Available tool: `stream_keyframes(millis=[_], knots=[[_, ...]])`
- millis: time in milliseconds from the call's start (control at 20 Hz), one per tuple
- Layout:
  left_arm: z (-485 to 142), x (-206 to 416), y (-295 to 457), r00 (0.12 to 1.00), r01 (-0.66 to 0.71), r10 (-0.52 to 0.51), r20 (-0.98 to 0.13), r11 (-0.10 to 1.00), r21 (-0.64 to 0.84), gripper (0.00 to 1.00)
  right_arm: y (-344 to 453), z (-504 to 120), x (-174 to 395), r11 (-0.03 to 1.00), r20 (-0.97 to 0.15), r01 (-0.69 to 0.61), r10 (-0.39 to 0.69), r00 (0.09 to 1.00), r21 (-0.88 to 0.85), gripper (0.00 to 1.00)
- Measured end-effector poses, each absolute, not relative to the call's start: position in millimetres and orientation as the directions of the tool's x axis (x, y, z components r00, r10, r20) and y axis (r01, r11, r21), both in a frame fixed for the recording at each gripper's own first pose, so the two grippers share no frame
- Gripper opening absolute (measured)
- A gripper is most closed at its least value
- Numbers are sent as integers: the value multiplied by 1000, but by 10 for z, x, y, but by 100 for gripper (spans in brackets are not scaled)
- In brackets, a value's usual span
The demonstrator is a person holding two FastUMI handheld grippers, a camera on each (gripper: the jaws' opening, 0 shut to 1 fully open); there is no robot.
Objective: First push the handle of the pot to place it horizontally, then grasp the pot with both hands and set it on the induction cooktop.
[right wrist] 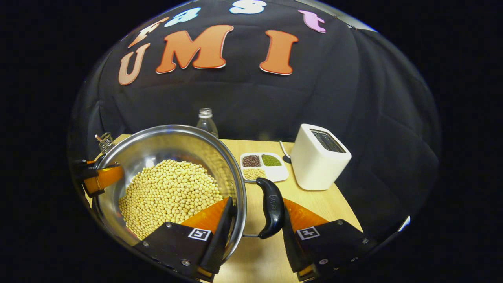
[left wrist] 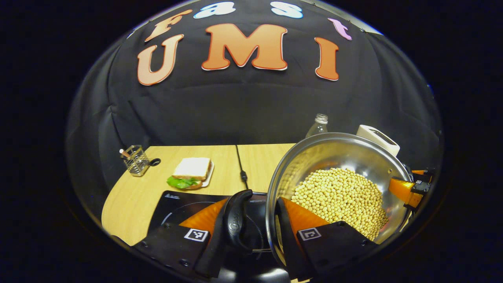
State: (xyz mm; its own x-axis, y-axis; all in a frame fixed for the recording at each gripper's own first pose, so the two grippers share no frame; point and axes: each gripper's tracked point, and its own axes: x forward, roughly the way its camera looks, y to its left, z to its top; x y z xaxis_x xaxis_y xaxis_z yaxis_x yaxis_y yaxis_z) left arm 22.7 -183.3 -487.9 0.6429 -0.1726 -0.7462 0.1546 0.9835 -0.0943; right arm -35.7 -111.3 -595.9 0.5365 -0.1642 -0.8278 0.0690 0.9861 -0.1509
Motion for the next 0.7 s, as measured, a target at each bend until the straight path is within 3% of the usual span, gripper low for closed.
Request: stream_keyframes(millis=[150, 200, 700], knots=[[-4770, 204, -1414, 651, 125, -132, -748, 990, -66, 71, -1110, -5990, -293, 991, -829, 26, -122, 545, -129, 65], [-4732, 206, -1294, 654, 117, -117, -748, 992, -52, 66, -1116, -6007, -290, 993, -831, 17, -107, 545, -117, 65], [-4646, 149, -301, 658, 37, -13, -753, 999, 15, 68, -1180, -6066, -197, 995, -833, -72, -13, 553, -63, 65]])
